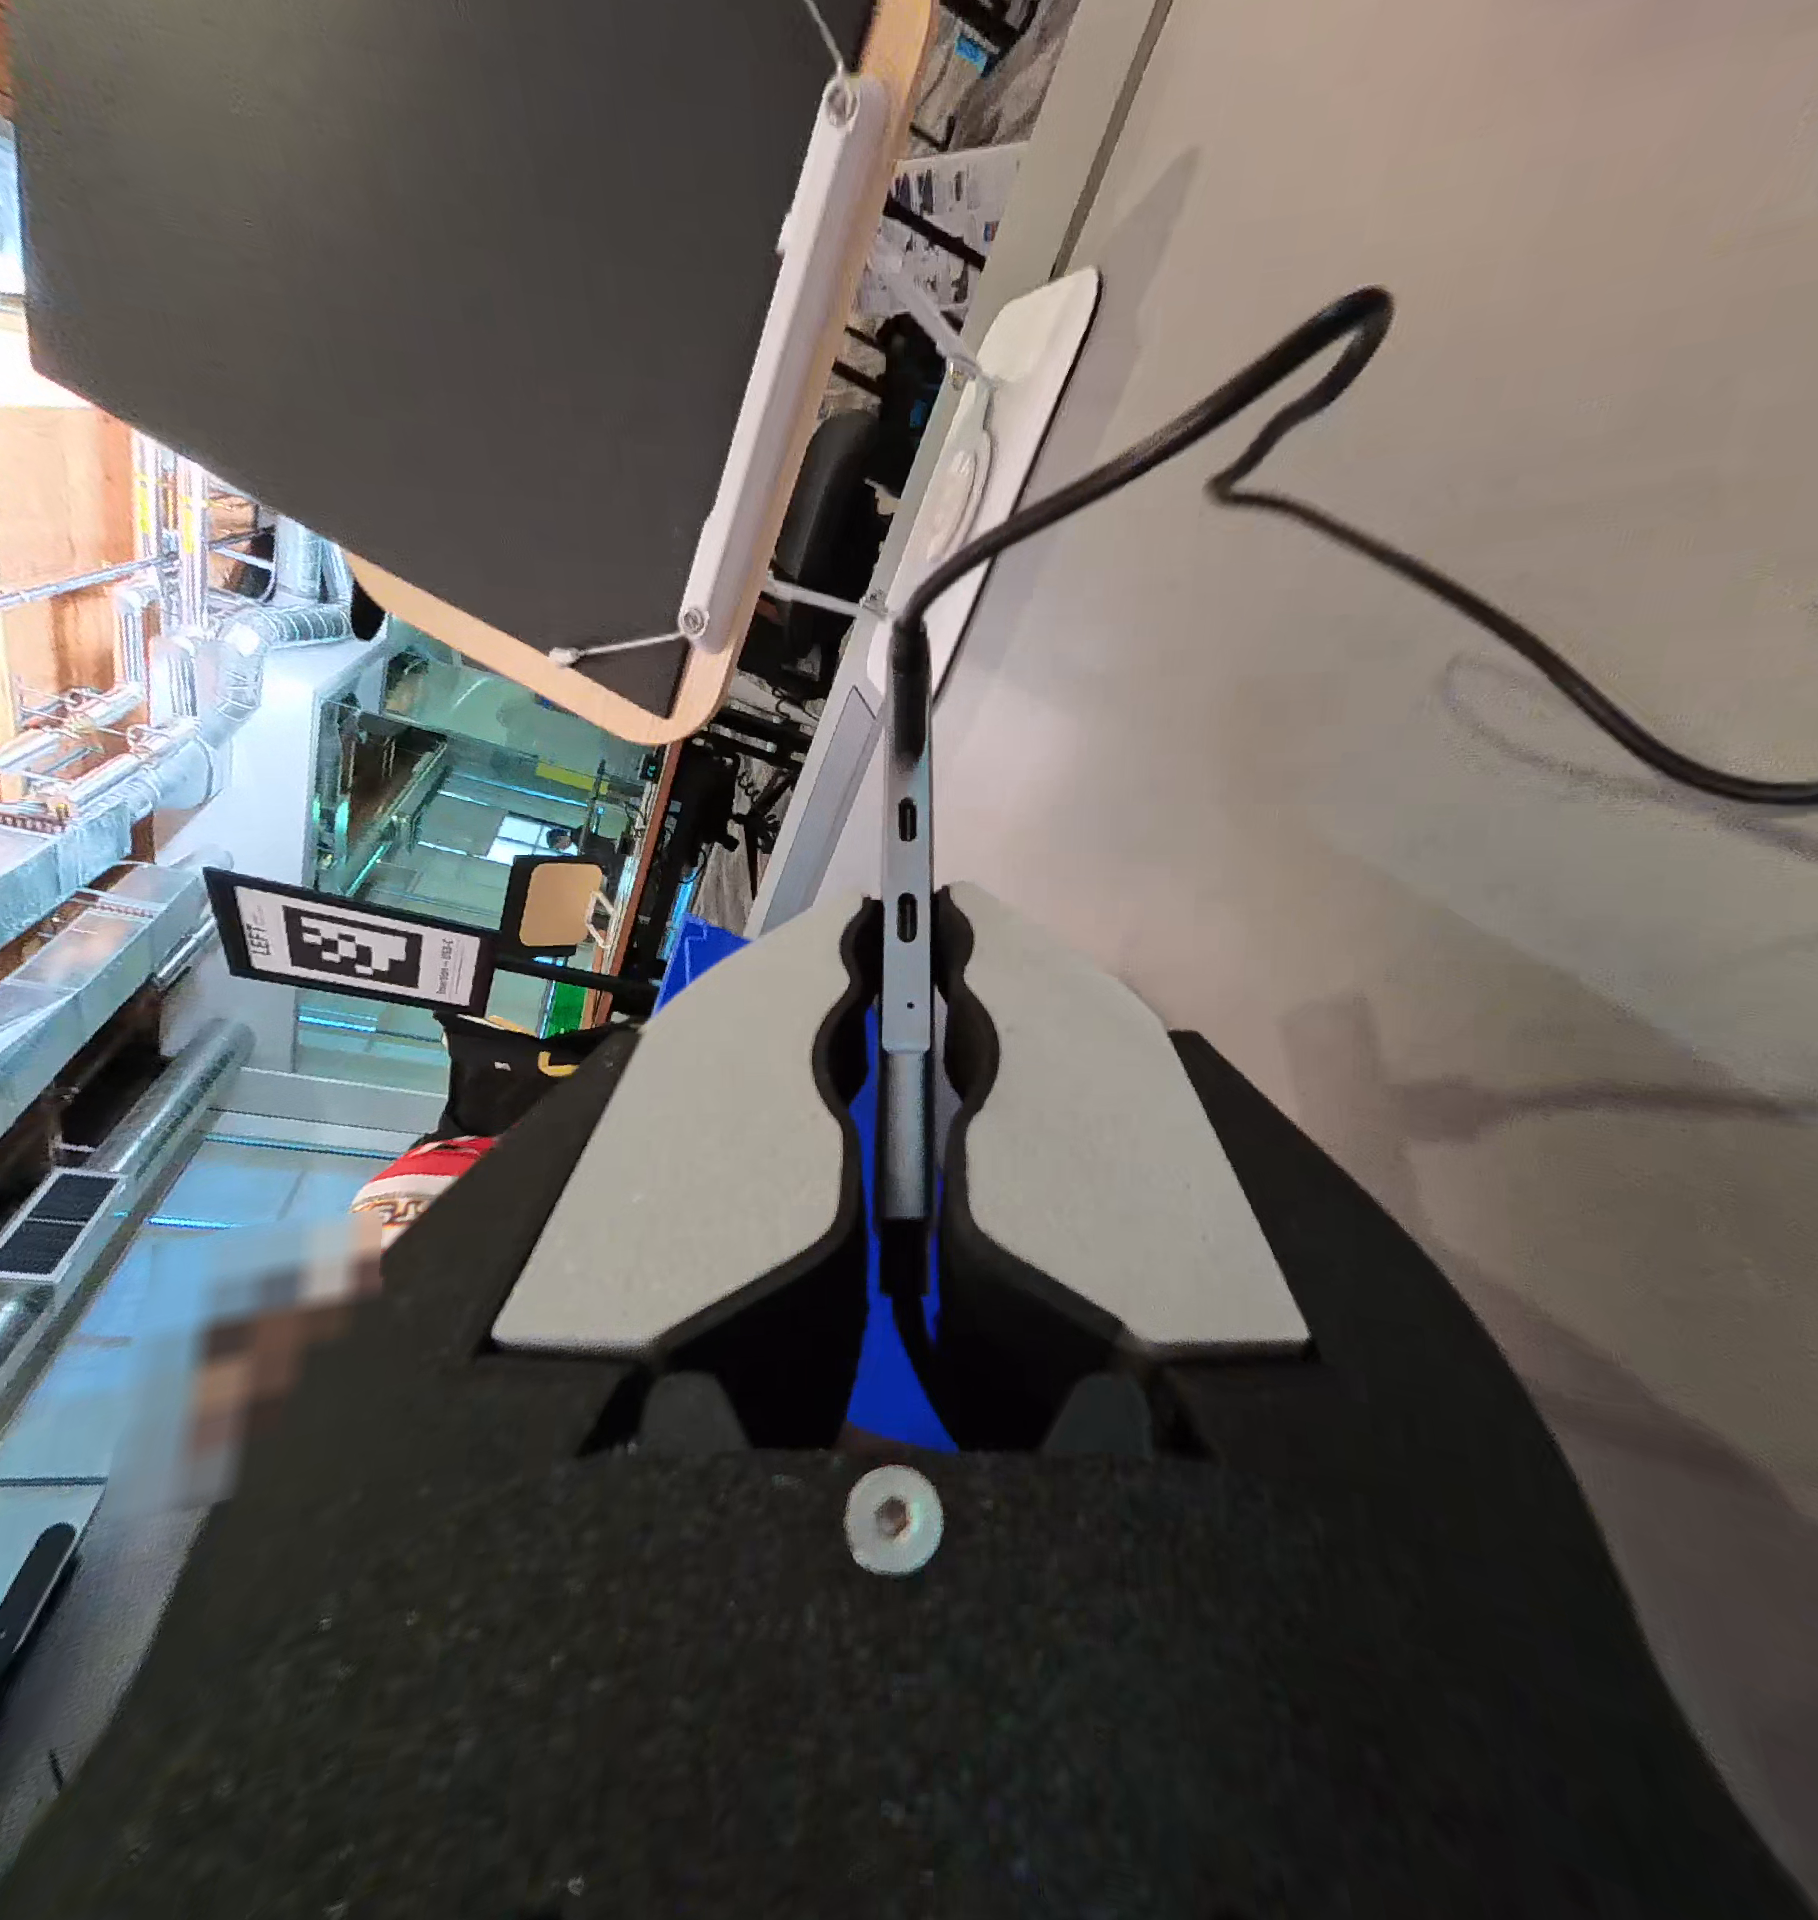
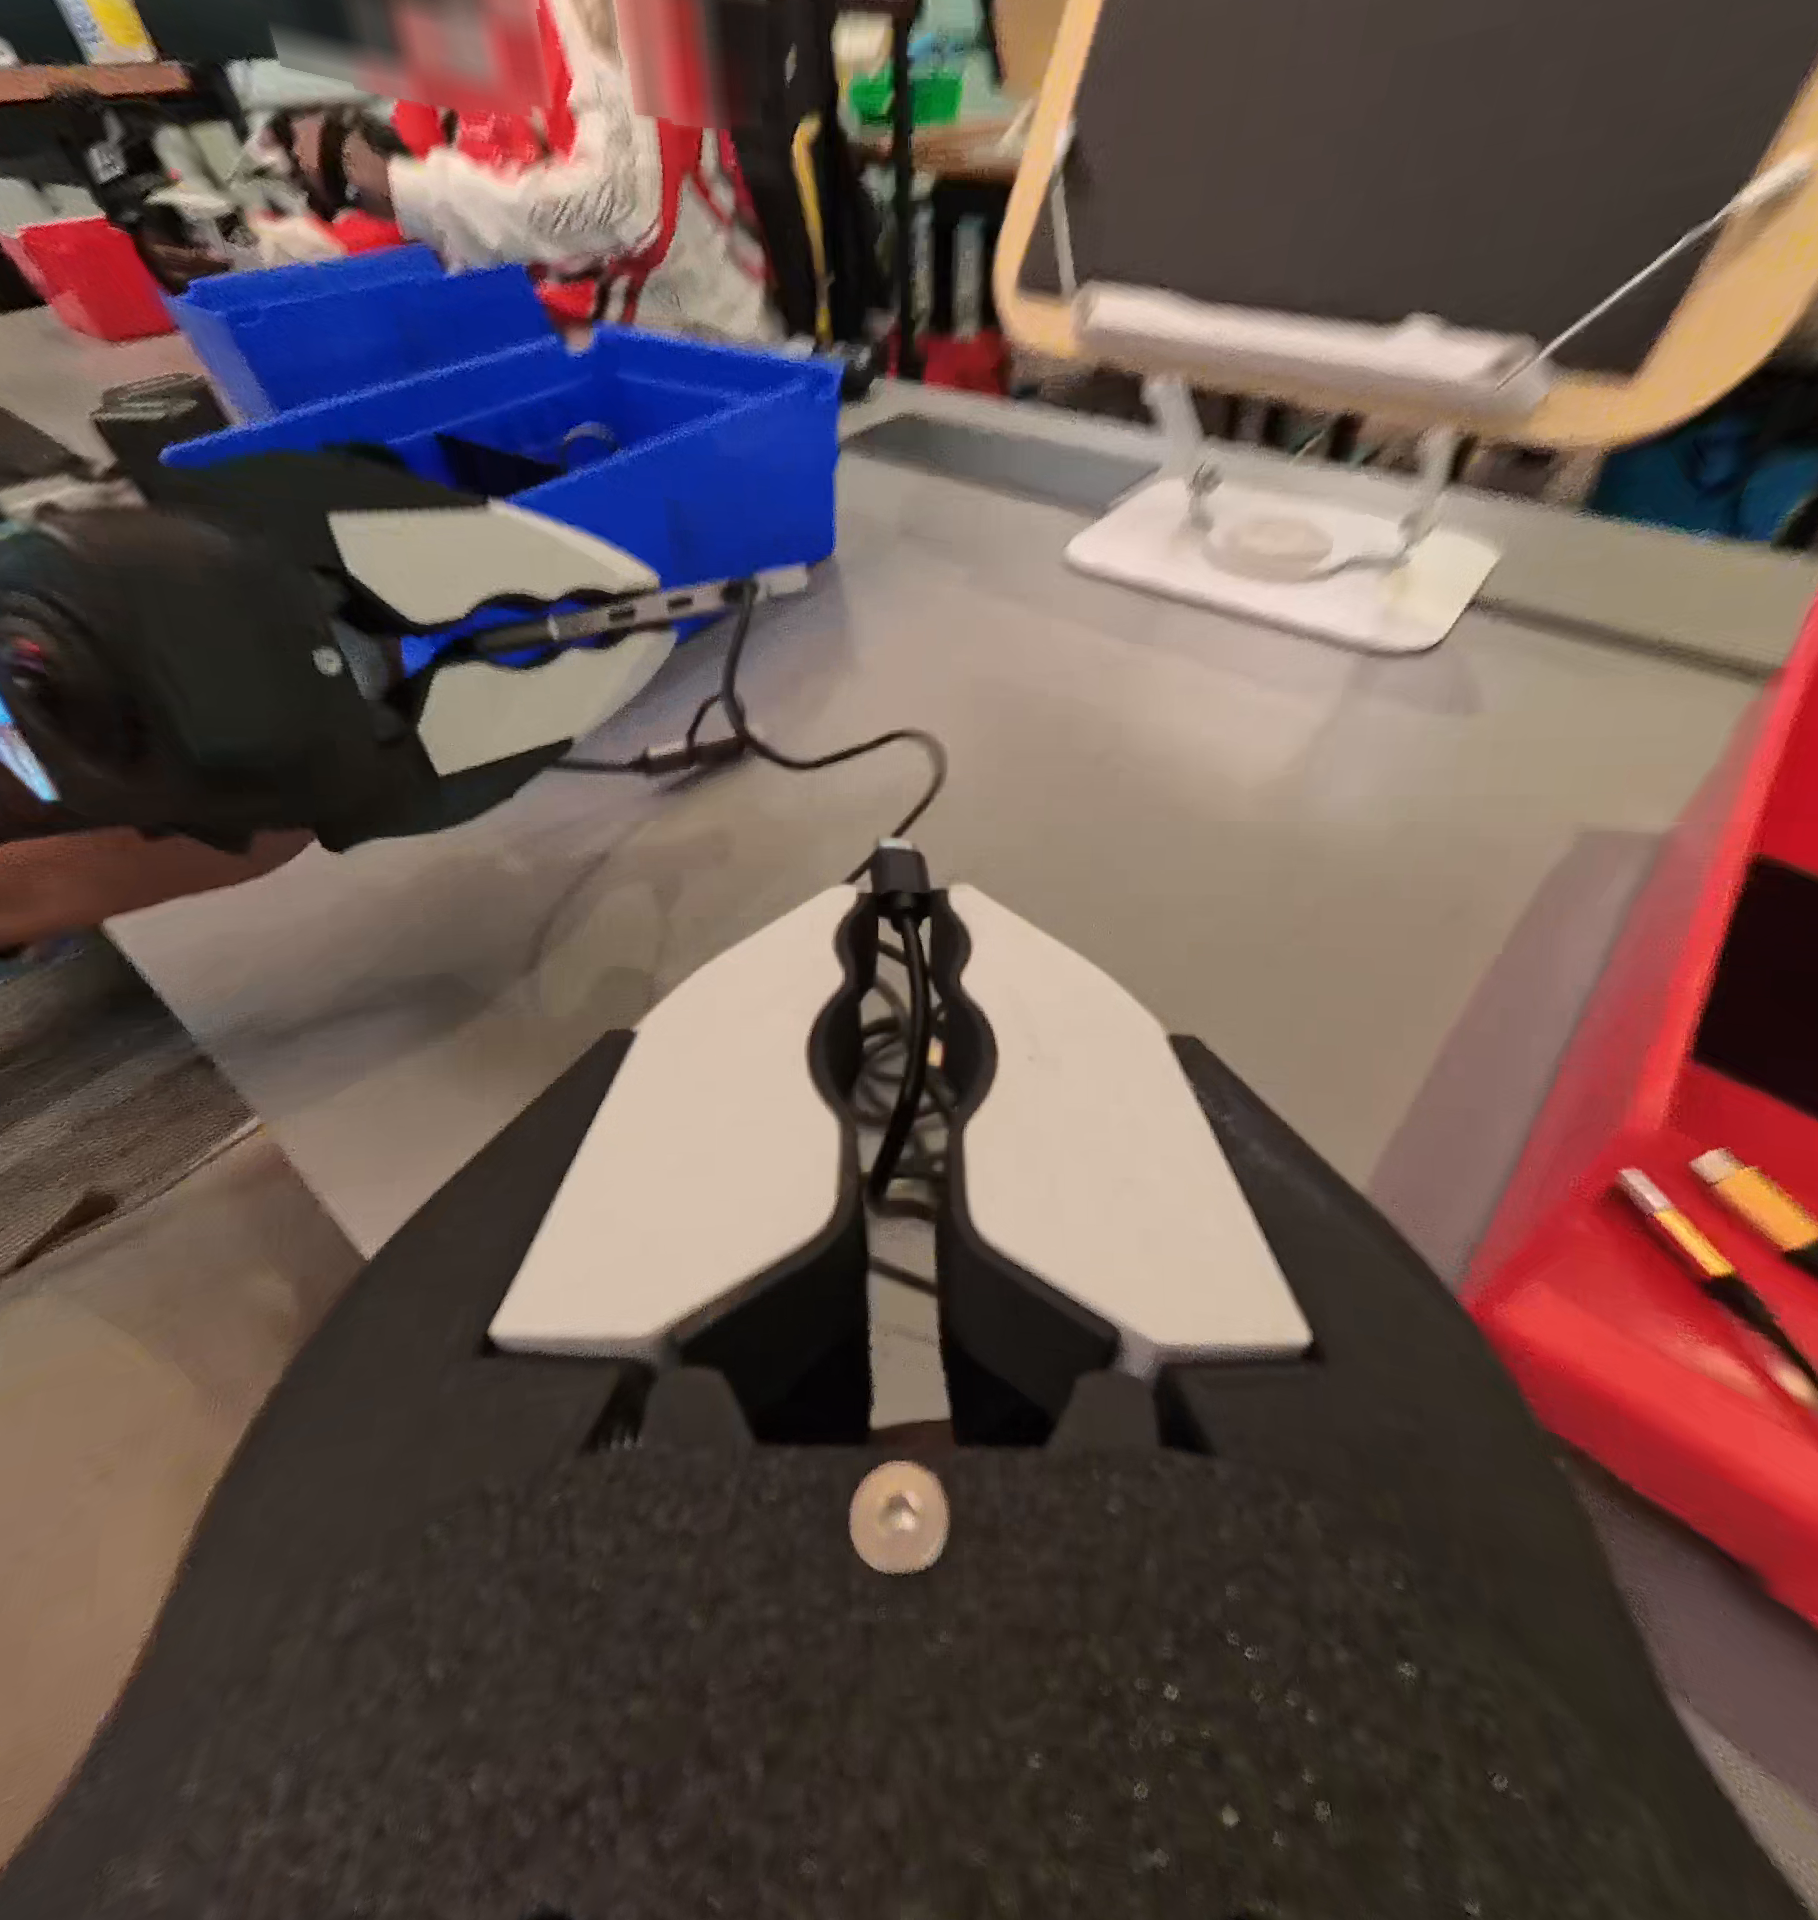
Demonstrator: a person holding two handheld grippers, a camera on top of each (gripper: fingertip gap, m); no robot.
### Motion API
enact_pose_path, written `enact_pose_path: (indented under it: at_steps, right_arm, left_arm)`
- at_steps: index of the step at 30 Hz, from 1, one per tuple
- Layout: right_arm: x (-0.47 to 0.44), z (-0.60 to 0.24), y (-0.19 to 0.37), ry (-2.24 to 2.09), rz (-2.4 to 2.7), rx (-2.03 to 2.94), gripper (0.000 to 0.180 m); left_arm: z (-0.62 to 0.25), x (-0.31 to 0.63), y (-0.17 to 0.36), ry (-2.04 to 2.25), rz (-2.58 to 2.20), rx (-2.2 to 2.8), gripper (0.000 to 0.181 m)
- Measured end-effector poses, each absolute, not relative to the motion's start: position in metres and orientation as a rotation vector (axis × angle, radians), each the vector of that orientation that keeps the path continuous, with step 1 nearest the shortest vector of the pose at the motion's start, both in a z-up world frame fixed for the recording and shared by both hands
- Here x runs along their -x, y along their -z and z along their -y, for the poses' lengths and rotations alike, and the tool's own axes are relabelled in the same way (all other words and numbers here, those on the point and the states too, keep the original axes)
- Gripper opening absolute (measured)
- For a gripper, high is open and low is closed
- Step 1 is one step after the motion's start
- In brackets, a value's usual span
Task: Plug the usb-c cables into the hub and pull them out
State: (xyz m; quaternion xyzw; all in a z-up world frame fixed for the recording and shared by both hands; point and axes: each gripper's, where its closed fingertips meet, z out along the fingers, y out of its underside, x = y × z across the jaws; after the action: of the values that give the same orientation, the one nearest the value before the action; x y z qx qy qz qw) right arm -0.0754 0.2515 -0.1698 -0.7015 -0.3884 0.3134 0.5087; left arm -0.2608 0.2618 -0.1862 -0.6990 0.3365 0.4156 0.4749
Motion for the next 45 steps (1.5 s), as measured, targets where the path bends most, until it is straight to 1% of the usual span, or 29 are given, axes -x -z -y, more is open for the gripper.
enact_pose_path:
  at_steps: [2, 5, 8, 9, 10, 11, 14, 19, 20, 22, 23, 24, 26, 27, 28, 31, 33, 37, 40, 42, 43, 44, 45]
  right_arm:
    - [0.076, -0.255, 0.198, -0.713, 1.037, 1.8, 0.009]
    - [0.082, -0.233, 0.244, -0.72, 1.315, 1.907, 0.01]
    - [0.08, -0.225, 0.269, -0.631, 1.454, 1.938, 0.01]
    - [0.078, -0.222, 0.275, -0.611, 1.499, 1.957, 0.018]
    - [0.075, -0.219, 0.278, -0.592, 1.543, 1.977, 0.031]
    - [0.072, -0.216, 0.28, -0.574, 1.584, 1.987, 0.038]
    - [0.059, -0.215, 0.266, -0.527, 1.644, 1.966, 0.04]
    - [0.047, -0.235, 0.242, -0.546, 1.499, 1.98, 0.041]
    - [0.05, -0.238, 0.243, -0.571, 1.463, 1.986, 0.042]
    - [0.059, -0.241, 0.255, -0.58, 1.434, 2.009, 0.053]
    - [0.062, -0.242, 0.264, -0.556, 1.442, 2.03, 0.053]
    - [0.063, -0.245, 0.274, -0.509, 1.448, 2.063, 0.051]
    - [0.06, -0.253, 0.285, -0.44, 1.423, 2.137, 0.025]
    - [0.06, -0.252, 0.283, -0.47, 1.418, 2.147, 0.012]
    - [0.06, -0.251, 0.277, -0.501, 1.41, 2.133, 0.002]
    - [0.045, -0.26, 0.243, -0.444, 1.394, 2.044, 0.001]
    - [0.031, -0.265, 0.203, -0.418, 1.349, 1.944, 0.001]
    - [-0.003, -0.27, 0.094, -0.413, 1.122, 1.728, 0.002]
    - [-0.037, -0.257, 0.0, -0.539, 0.873, 1.502, 0.001]
    - [-0.064, -0.244, -0.049, -0.648, 0.711, 1.371, 0.002]
    - [-0.076, -0.239, -0.065, -0.706, 0.637, 1.325, 0.002]
    - [-0.082, -0.237, -0.069, -0.747, 0.603, 1.324, 0.002]
    - [-0.081, -0.239, -0.062, -0.753, 0.627, 1.365, 0.001]
  left_arm:
    - [-0.262, 0.255, 0.189, -0.985, -0.823, 1.717, 0.008]
    - [-0.262, 0.254, 0.192, -0.975, -0.822, 1.726, 0.009]
    - [-0.263, 0.256, 0.195, -0.958, -0.822, 1.741, 0.008]
    - [-0.263, 0.257, 0.195, -0.958, -0.821, 1.741, 0.008]
    - [-0.263, 0.258, 0.195, -0.964, -0.822, 1.739, 0.009]
    - [-0.264, 0.262, 0.193, -0.985, -0.822, 1.726, 0.008]
    - [-0.265, 0.29, 0.178, -1.089, -0.761, 1.712, 0.009]
    - [-0.264, 0.308, 0.174, -1.02, -0.647, 1.766, 0.008]
    - [-0.264, 0.305, 0.175, -0.999, -0.646, 1.766, 0.008]
    - [-0.265, 0.299, 0.18, -0.984, -0.672, 1.771, 0.009]
    - [-0.265, 0.296, 0.183, -0.983, -0.689, 1.77, 0.009]
    - [-0.266, 0.294, 0.186, -0.98, -0.704, 1.77, 0.009]
    - [-0.266, 0.291, 0.19, -0.974, -0.723, 1.778, 0.008]
    - [-0.266, 0.291, 0.19, -0.974, -0.723, 1.777, 0.009]
    - [-0.265, 0.291, 0.189, -0.974, -0.721, 1.776, 0.009]
    - [-0.265, 0.297, 0.189, -0.975, -0.706, 1.785, 0.009]
    - [-0.265, 0.301, 0.19, -0.988, -0.707, 1.796, 0.009]
    - [-0.266, 0.309, 0.194, -1.008, -0.704, 1.819, 0.009]
    - [-0.267, 0.312, 0.195, -1.02, -0.701, 1.828, 0.009]
    - [-0.267, 0.314, 0.197, -1.025, -0.7, 1.838, 0.009]
    - [-0.267, 0.314, 0.198, -1.024, -0.703, 1.842, 0.009]
    - [-0.268, 0.314, 0.199, -1.025, -0.707, 1.845, 0.009]
    - [-0.268, 0.314, 0.2, -1.026, -0.711, 1.847, 0.009]
